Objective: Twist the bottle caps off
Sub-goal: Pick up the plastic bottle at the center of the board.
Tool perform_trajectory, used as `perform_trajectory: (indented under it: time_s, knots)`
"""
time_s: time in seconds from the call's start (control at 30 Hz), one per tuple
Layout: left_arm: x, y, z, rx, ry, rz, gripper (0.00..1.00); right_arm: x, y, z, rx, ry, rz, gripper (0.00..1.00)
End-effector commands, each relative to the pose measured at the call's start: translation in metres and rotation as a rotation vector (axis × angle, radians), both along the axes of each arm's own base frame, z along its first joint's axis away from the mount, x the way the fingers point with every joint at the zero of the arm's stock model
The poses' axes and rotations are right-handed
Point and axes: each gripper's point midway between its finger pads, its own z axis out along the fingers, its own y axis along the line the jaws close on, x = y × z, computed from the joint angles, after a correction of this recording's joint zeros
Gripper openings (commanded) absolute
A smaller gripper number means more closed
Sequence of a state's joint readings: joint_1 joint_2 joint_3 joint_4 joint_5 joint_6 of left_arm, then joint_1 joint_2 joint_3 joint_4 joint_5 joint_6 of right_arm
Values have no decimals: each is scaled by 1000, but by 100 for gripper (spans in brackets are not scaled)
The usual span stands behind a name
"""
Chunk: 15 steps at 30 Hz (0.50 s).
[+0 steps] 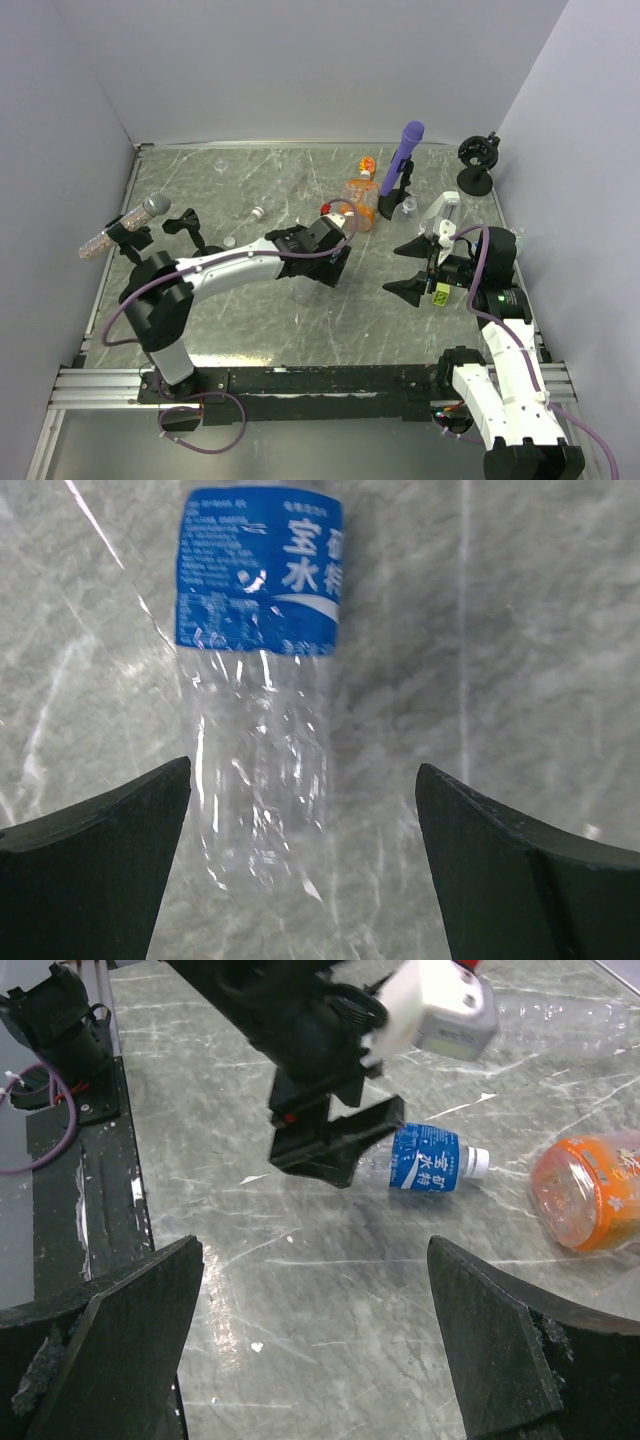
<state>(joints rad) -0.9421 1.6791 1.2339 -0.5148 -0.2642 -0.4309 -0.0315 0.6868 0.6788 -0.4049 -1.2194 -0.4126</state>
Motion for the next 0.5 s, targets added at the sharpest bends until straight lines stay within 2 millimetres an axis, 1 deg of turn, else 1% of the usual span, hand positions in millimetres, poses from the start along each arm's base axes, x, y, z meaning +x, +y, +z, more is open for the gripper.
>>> perform_trajectory:
  time_s: [0.0,0.23,0.27,0.47]
  knots:
    - [24,3,2,57,-36,24,97,3,0,4,1,-47,12,99]
    - [44,12,-37,140,26,56,99,5,-1,3,-3,-47,6,99]
    - [44,11,-40,136,41,53,99,5,-1,3,-4,-47,4,99]
    - [39,10,-63,121,108,42,91,6,-1,1,-8,-43,-1,99]
